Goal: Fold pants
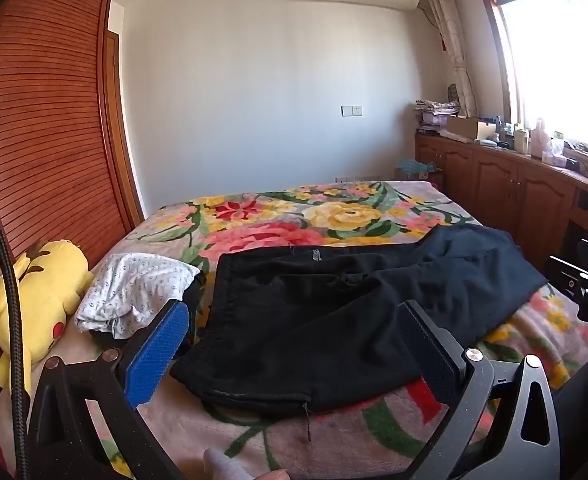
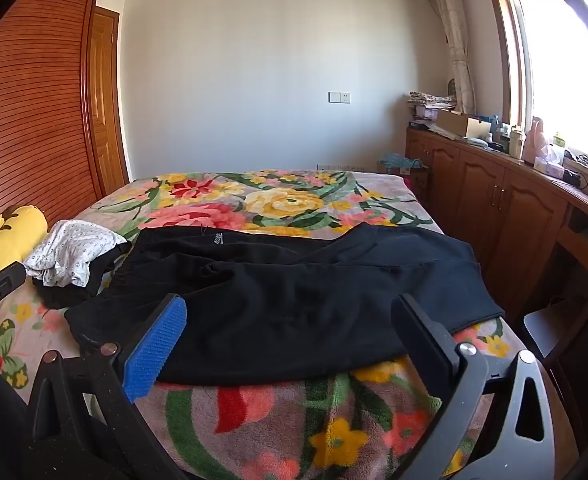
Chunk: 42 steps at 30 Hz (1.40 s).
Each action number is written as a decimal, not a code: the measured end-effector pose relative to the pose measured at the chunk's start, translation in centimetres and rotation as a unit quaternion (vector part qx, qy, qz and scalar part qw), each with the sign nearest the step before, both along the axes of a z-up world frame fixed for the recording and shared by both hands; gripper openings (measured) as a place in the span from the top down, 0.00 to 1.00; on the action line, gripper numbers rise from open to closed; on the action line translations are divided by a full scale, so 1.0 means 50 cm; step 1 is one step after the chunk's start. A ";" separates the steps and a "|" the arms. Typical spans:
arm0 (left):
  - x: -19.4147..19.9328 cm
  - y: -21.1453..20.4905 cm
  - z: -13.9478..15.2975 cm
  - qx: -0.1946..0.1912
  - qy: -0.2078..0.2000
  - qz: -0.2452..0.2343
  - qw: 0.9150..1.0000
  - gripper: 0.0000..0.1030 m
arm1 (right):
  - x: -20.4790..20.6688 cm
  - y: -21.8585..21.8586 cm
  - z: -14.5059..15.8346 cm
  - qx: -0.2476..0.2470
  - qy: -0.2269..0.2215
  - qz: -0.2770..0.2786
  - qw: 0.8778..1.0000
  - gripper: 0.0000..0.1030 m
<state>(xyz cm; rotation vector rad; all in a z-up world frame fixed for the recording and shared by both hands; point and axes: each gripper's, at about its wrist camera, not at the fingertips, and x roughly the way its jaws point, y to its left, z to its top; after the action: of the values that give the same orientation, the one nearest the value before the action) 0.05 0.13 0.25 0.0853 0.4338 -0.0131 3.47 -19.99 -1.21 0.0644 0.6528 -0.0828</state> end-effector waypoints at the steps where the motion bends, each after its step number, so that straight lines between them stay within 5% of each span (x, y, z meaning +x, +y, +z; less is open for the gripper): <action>1: -0.001 -0.001 0.000 0.000 0.000 0.000 1.000 0.00 | 0.000 0.000 0.000 0.000 0.000 0.000 1.000 0.01; 42: -0.002 -0.005 -0.005 0.006 -0.008 -0.001 1.000 0.00 | 0.001 -0.002 0.000 0.002 0.000 0.000 1.000 0.01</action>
<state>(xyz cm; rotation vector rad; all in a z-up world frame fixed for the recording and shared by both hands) -0.05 -0.12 -0.01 0.0966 0.4177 -0.0110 3.50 -20.08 -1.23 0.0675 0.6539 -0.0816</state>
